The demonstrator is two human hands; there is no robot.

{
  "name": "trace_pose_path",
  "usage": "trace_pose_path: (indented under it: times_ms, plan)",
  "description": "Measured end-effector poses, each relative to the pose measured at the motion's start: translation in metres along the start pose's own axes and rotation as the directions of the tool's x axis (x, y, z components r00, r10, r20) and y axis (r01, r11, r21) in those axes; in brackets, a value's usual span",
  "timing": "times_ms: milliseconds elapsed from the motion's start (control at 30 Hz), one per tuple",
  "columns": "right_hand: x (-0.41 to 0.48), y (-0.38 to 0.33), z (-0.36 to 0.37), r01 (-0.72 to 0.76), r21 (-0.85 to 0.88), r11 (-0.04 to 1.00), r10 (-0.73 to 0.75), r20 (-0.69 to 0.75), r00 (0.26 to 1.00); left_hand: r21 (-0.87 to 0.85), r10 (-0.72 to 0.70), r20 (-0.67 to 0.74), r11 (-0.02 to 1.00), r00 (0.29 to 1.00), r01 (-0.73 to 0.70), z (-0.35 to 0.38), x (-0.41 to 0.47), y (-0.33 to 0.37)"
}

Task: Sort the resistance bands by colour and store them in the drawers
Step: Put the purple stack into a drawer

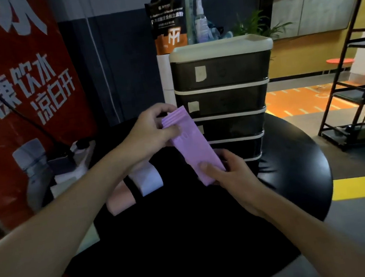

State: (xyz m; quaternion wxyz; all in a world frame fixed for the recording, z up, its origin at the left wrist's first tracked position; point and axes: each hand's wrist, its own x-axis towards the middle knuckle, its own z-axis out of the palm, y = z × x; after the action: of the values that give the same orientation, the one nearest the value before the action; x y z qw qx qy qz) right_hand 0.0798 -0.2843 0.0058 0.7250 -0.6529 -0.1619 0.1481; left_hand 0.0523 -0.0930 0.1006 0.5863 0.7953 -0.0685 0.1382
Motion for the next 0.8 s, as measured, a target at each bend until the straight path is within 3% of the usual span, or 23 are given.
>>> trace_pose_path:
  times_ms: [100, 200, 367, 500, 667, 800]
  plan:
    - [-0.024, -0.003, -0.025, 0.049, -0.145, 0.988, -0.051, -0.014, 0.999, -0.14, -0.065, -0.029, 0.988, 0.997, 0.06, 0.024, -0.019, -0.011]
    - [-0.038, -0.009, -0.054, 0.092, -0.322, 0.942, -0.092, 0.017, 0.996, -0.167, -0.071, -0.064, 0.984, 0.995, 0.059, 0.044, -0.037, -0.027]
    - [-0.042, -0.005, -0.086, 0.215, -0.554, 0.805, -0.247, 0.017, 0.969, -0.09, -0.025, -0.001, 0.996, 1.0, 0.025, 0.066, -0.059, -0.066]
    - [-0.04, 0.017, -0.092, 0.202, -0.703, 0.682, -0.244, 0.041, 0.969, 0.173, 0.023, 0.085, 0.984, 0.996, -0.037, 0.069, -0.062, -0.09]
    - [-0.039, 0.024, -0.092, 0.225, -0.685, 0.693, -0.294, 0.017, 0.956, 0.314, 0.068, 0.168, 0.942, 0.983, -0.119, 0.075, -0.06, -0.097]
    - [-0.043, 0.024, -0.091, 0.227, -0.659, 0.717, -0.309, -0.009, 0.951, 0.269, 0.11, 0.082, 0.955, 0.991, -0.128, 0.075, -0.06, -0.097]
